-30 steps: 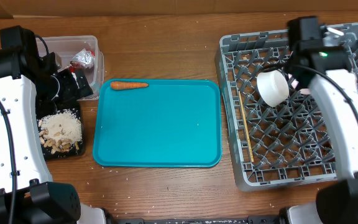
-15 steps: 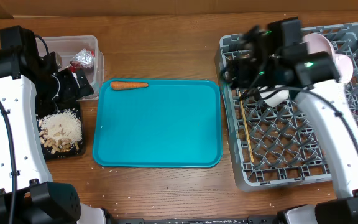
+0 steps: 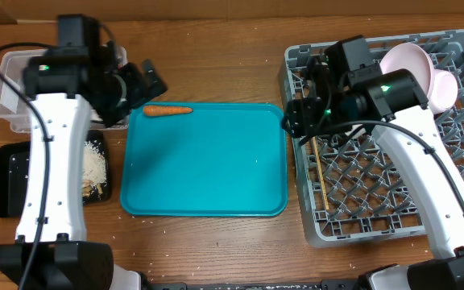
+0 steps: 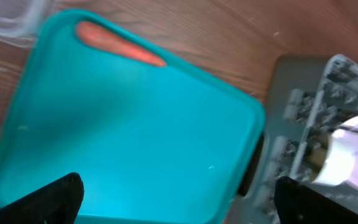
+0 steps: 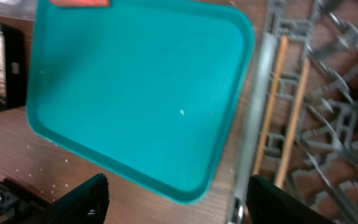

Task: Sort waste into correct bins and load items into the dishwasher
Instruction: 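Move the left gripper to the carrot on the teal tray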

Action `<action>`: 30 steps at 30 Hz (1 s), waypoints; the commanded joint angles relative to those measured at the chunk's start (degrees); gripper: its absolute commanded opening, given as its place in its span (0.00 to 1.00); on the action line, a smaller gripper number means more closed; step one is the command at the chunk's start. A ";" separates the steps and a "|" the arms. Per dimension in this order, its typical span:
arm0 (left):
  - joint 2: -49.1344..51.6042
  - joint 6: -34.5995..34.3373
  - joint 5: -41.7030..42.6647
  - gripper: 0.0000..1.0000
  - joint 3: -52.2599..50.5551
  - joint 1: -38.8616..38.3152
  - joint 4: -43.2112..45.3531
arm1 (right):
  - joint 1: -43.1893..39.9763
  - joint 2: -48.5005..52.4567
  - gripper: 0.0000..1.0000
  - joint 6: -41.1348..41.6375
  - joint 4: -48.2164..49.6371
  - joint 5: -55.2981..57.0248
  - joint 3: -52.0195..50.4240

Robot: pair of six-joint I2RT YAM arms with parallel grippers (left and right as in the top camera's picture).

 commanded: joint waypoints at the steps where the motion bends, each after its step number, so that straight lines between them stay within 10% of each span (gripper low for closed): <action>1: 1.09 -12.92 -1.73 1.00 -1.66 -3.19 3.89 | -2.78 -0.44 0.73 0.24 -2.71 0.72 1.01; 12: 10.99 -44.74 -7.56 1.00 -1.66 -4.31 2.12 | -6.34 -0.44 0.73 0.24 -6.14 0.72 1.01; 30: 30.93 -49.72 -9.90 1.00 -1.66 -4.15 8.04 | -6.34 -0.44 0.73 0.26 -7.23 0.68 1.01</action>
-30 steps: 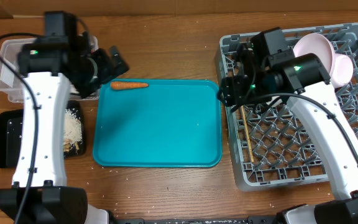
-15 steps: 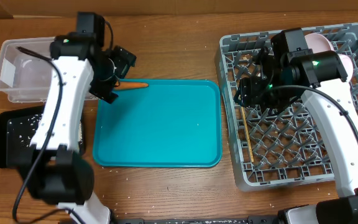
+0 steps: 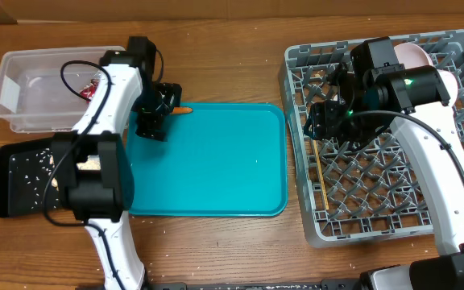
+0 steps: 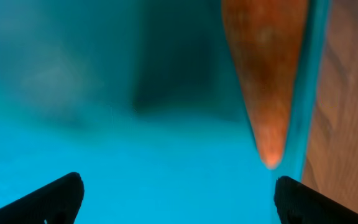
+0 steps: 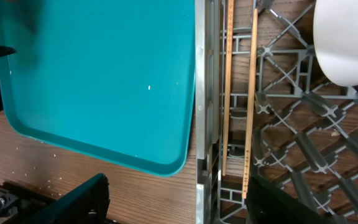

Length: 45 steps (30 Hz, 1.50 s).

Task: Sort waste into correct bins and load items into the dishwasher
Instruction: 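Move the left gripper to the carrot on the teal tray, then grasp the carrot with the left gripper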

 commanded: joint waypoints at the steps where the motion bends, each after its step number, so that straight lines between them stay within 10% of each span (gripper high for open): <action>1: 3.56 -1.25 -3.87 1.00 -0.44 0.00 1.20 | -0.07 -0.44 0.73 0.07 0.07 0.17 1.01; 11: 6.29 -1.25 -8.44 0.98 -0.44 0.00 1.92 | -0.07 -0.44 0.73 0.07 0.11 0.17 1.01; 18: 6.29 2.38 -9.86 0.44 -0.44 0.04 1.84 | -0.07 -0.44 0.73 0.07 0.11 0.17 1.01; 30: 6.29 4.57 -9.94 0.20 -0.44 0.04 -1.57 | -0.07 -0.44 0.73 0.07 0.09 0.20 1.01; 32: 6.29 4.98 -10.01 0.04 -0.44 0.04 -2.40 | -0.07 -0.44 0.73 0.07 0.11 0.20 1.01; 45: 6.29 5.62 -14.08 0.04 -0.44 0.17 -3.28 | -0.07 -0.44 0.73 0.07 0.11 0.20 1.01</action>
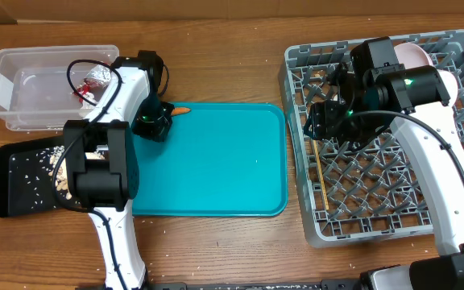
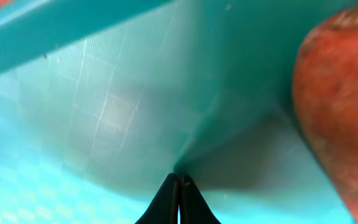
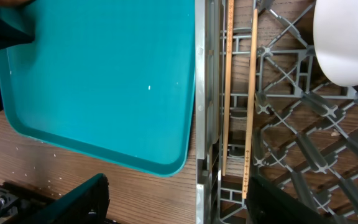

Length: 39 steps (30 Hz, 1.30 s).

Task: Sort waste into correct bins and load items into the dishwasher
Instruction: 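Grasp the carrot with the left gripper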

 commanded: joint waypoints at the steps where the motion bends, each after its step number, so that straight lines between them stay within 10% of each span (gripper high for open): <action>1: 1.18 0.94 -3.87 0.04 -0.44 0.55 1.42 | -0.07 -0.44 0.73 0.07 0.09 0.20 1.01; 13: 1.18 7.15 -3.63 0.15 -0.31 1.07 6.75 | -0.07 -0.44 0.73 0.04 0.57 0.24 1.01; 20: 1.14 14.84 -0.68 0.37 -0.28 1.07 6.36 | -0.07 -0.44 0.75 0.04 0.57 1.84 1.01; 39: -2.45 20.46 -0.42 0.39 2.86 1.03 10.23 | -0.07 -0.44 0.77 0.02 0.76 2.82 1.01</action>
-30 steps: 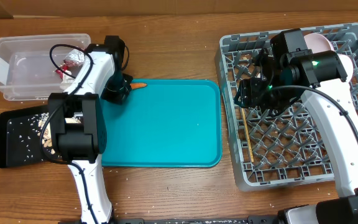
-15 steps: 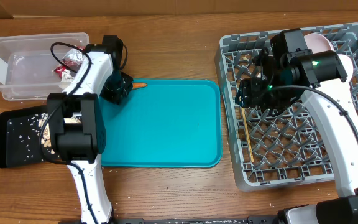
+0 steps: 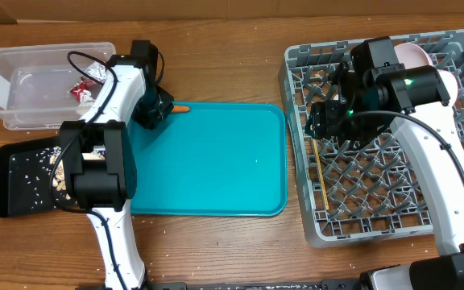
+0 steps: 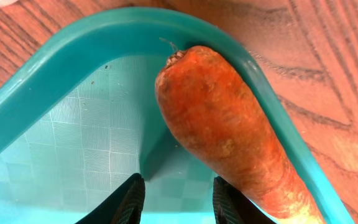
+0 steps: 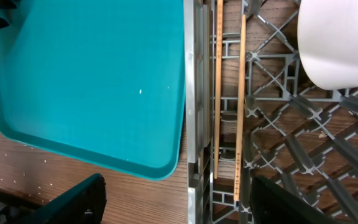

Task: Sort waste into correct bins and load items into the dishwasher
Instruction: 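Grasp the carrot with the left gripper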

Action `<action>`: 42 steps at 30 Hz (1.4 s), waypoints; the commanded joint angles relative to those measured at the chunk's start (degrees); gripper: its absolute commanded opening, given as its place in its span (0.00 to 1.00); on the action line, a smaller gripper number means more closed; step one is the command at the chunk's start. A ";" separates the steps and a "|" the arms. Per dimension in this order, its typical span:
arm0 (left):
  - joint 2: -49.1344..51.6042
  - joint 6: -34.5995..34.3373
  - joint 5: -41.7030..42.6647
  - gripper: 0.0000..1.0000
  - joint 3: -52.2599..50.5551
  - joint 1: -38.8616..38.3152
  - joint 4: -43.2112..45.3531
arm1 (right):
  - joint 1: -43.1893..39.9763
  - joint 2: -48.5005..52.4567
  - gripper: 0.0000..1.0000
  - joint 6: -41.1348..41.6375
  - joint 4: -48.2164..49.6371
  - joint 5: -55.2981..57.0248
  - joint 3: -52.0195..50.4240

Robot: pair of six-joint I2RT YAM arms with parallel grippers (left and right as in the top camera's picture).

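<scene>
An orange carrot (image 4: 219, 127) lies in the far left corner of the teal tray (image 3: 208, 161); overhead only its tip (image 3: 181, 108) shows past the arm. My left gripper (image 4: 178, 190) is low over the tray floor there, open by a narrow gap. The carrot sits just right of its fingers, and nothing is between them. My right gripper (image 5: 176, 199) is open wide and empty above the left edge of the grey dishwasher rack (image 3: 393, 201). Two wooden chopsticks (image 5: 240, 106) lie in the rack, and a pink bowl (image 5: 337, 37) stands at its far side.
A clear bin (image 3: 22, 89) holding a red and foil wrapper (image 3: 81, 87) stands at the far left. In front of it is a black tray (image 3: 14, 173) with white food scraps. Crumbs dot the wooden table.
My left gripper, shut with its tips on the tray floor beside the carrot, now stands open and slightly drawn back. The carrot stays in the corner. The right gripper barely moved.
My left gripper first hung open above the tray's left edge, the carrot lying along the far rim. It was then low and open at the carrot, then shut beside it, and now open again. The right gripper stayed open over the rack's left edge.
</scene>
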 commanded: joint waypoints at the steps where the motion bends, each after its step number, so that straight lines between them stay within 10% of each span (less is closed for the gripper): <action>1: -2.21 1.42 0.76 0.40 1.70 0.17 0.55 | -0.07 -0.44 0.77 0.04 0.31 1.07 1.01; 14: -6.21 2.54 3.58 0.48 2.56 0.20 -0.57 | -0.07 -0.44 0.80 0.02 0.33 2.36 1.01; 17: -7.30 2.43 2.73 0.66 2.56 0.20 0.48 | -0.09 -0.44 0.80 0.04 0.33 2.49 1.01; 42: -0.70 2.32 1.07 0.68 2.51 -0.90 3.26 | -0.07 -0.44 0.80 0.04 0.31 2.49 1.01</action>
